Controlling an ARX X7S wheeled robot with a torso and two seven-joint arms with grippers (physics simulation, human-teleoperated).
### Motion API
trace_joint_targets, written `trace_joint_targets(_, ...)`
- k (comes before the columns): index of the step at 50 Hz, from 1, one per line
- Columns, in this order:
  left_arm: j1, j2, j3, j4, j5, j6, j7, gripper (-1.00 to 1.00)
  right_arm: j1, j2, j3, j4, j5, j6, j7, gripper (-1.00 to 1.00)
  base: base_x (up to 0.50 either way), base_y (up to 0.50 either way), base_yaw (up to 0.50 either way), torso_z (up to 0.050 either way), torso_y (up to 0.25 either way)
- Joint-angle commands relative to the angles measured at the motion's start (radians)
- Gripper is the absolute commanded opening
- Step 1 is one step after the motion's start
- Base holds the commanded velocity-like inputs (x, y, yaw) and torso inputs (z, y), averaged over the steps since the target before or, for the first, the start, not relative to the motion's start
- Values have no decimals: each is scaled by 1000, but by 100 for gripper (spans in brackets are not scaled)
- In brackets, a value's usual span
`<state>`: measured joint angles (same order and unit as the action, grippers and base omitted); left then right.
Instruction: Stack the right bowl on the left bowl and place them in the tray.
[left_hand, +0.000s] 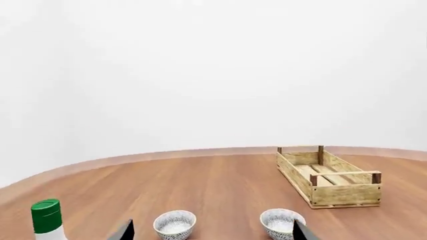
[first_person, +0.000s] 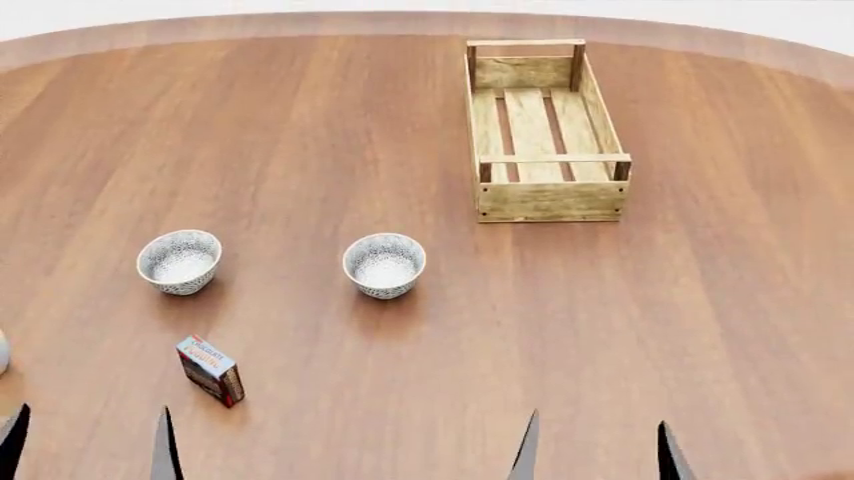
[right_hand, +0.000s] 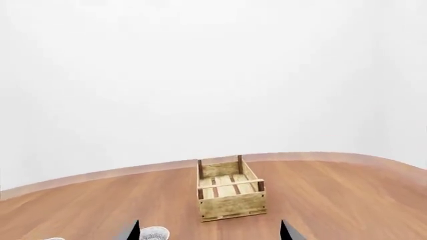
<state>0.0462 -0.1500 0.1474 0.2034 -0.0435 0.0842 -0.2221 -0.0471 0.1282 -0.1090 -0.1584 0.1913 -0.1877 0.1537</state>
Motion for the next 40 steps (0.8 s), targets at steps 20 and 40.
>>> trace_joint_targets(20,52,-21,-11,182,87,122,-52,100,-24,9,6,-83,-63,-167,18,100,0,0,0,0,0)
trace_joint_targets(40,51,-34,0,160,62,129,-64,100,-22,18,-7,-67,-18,-172,34,100,0,-282,0,0,0)
